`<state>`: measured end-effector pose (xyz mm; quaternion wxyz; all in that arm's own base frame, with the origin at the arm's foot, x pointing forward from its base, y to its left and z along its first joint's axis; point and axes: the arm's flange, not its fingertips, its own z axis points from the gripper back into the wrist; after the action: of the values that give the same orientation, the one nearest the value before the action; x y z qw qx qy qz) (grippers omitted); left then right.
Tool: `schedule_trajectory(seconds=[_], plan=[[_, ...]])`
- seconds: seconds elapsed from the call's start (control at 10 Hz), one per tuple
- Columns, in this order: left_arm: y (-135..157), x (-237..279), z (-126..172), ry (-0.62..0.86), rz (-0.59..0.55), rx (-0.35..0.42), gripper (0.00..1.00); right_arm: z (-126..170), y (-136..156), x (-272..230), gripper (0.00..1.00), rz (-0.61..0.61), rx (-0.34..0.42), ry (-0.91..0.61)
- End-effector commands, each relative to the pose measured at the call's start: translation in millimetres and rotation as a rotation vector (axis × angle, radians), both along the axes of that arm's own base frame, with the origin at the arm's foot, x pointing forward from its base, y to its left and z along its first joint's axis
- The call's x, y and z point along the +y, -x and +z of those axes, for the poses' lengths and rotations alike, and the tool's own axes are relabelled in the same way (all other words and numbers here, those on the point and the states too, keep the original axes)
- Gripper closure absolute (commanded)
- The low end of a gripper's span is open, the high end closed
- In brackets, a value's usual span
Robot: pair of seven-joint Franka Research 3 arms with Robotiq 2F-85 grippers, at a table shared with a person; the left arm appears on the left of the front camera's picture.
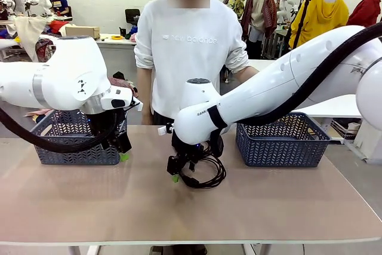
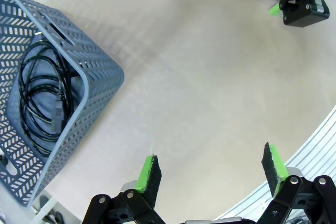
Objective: Organize the cables according to human instructions.
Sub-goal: Pick up a bundle of cables and place it in the basket indicated by the human.
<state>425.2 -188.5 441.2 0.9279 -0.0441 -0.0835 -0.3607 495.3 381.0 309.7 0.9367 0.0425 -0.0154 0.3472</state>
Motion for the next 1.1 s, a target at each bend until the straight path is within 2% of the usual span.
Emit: schedule_trajectory(seconds=[0.0, 0.7, 1.0], plan=[[-1, 1, 3, -0.003, 0.004, 0.005, 0.0, -1, -3, 6, 0.31, -0.028, -0.026, 0.037], [-1, 1, 3, -0.003, 0.004, 0.005, 0.0, 2, 0, -2, 0.99, -0.062, -0.037, 0.024], [-1, 1, 3, -0.003, 0.004, 0.005, 0.0, 6, 7, -9, 1.0, -0.091, -0.033, 0.0]])
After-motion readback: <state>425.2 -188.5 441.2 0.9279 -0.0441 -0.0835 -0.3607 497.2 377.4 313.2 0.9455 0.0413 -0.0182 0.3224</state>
